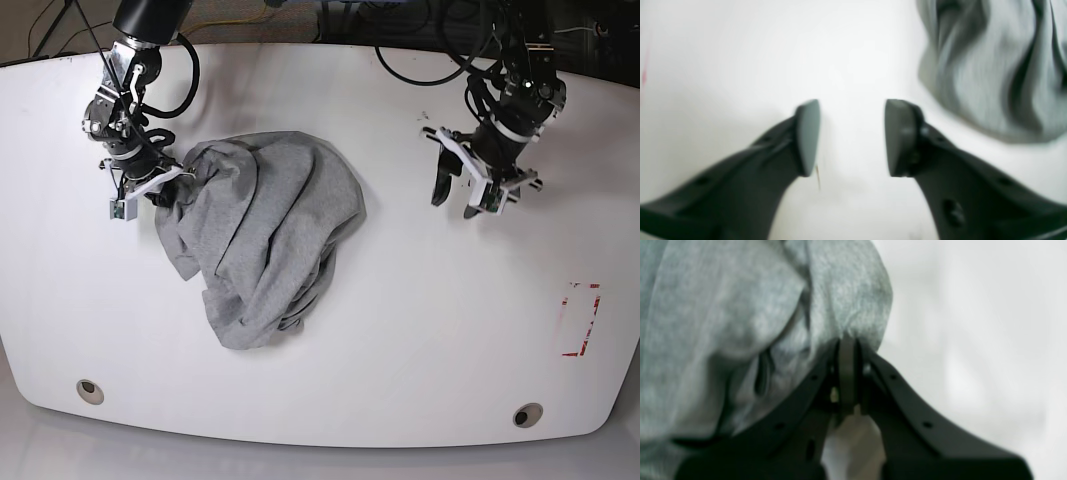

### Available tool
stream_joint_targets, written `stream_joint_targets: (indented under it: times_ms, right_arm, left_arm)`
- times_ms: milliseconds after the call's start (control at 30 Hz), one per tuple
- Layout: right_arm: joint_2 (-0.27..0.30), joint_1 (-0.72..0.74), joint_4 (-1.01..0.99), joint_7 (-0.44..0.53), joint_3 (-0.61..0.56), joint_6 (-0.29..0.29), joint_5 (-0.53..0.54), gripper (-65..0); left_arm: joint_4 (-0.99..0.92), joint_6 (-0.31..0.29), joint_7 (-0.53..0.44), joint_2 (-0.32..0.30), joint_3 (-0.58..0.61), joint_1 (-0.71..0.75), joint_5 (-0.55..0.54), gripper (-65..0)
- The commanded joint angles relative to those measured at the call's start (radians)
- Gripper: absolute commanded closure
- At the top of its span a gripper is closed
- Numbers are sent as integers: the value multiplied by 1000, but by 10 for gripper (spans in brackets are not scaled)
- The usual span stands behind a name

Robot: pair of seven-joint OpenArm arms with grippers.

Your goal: Layout the t-shirt on the table in an organized manner, then fold the t-shirt properly

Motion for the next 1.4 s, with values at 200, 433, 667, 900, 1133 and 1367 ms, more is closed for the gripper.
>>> stream_joint_targets:
  times_ms: [200, 433, 667, 900, 1133, 1367]
  right_arm:
    - [8, -35, 112, -1, 2, 0, -3, -2]
    - [7, -70, 176, -2, 2, 0, -3, -2]
    - [7, -107, 233, -4, 2, 0, -3, -2]
    - [7, -136, 271, -4, 2, 0, -3, -2]
    - [7, -144, 293, -4, 2, 0, -3, -2]
    - [7, -145, 296, -4, -30, 0, -3, -2]
  left_arm:
    - [-87, -5, -3, 23, 110, -104, -13, -322]
    - [-260, -5, -16, 39, 188, -172, -15, -321]
    - [-357, -5, -74, 85, 148, -238, -15, -324]
    - [-478, -5, -79, 120, 144, -347, -15, -324]
    - [-701, -5, -85, 174, 147, -486, -15, -324]
    - [-889, -5, -148, 215, 148, -586, -15, -325]
